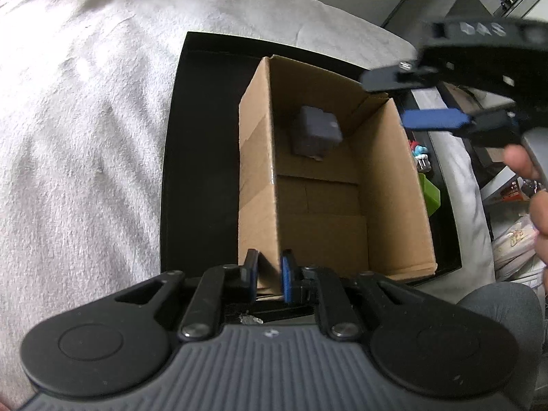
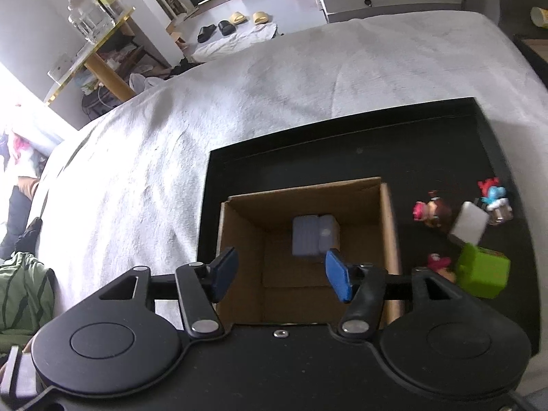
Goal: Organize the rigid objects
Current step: 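Carry the grey cube with the right gripper into the box and release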
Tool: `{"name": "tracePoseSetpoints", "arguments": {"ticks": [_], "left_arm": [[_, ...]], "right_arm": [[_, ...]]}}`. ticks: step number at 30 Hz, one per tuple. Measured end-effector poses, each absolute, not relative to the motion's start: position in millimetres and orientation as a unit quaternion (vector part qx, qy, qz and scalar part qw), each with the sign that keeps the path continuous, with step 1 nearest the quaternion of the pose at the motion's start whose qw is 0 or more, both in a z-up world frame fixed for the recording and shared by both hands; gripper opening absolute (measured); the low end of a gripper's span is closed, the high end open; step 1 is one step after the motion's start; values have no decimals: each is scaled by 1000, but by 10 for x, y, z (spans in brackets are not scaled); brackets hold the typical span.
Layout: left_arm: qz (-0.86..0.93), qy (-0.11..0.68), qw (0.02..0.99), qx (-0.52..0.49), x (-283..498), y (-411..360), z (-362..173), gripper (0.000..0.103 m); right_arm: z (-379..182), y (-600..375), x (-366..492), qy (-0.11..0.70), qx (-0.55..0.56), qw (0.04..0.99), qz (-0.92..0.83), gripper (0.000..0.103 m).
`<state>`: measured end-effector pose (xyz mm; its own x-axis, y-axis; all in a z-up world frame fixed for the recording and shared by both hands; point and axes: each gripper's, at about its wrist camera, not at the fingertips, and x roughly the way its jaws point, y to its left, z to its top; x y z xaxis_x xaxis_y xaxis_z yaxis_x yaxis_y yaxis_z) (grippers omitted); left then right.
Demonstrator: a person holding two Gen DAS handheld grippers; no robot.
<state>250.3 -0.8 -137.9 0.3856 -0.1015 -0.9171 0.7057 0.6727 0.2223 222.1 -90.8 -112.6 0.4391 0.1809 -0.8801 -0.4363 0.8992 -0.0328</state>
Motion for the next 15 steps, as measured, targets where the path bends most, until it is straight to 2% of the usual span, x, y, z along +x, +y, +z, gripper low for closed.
{"name": "tracePoseSetpoints", "arguments": {"ticks": [15], "left_arm": [[-249, 484, 775, 321, 2492, -53, -1417, 13]], "right_arm": [[-711, -1592, 2355, 470, -96, 864, 152, 58]]}}
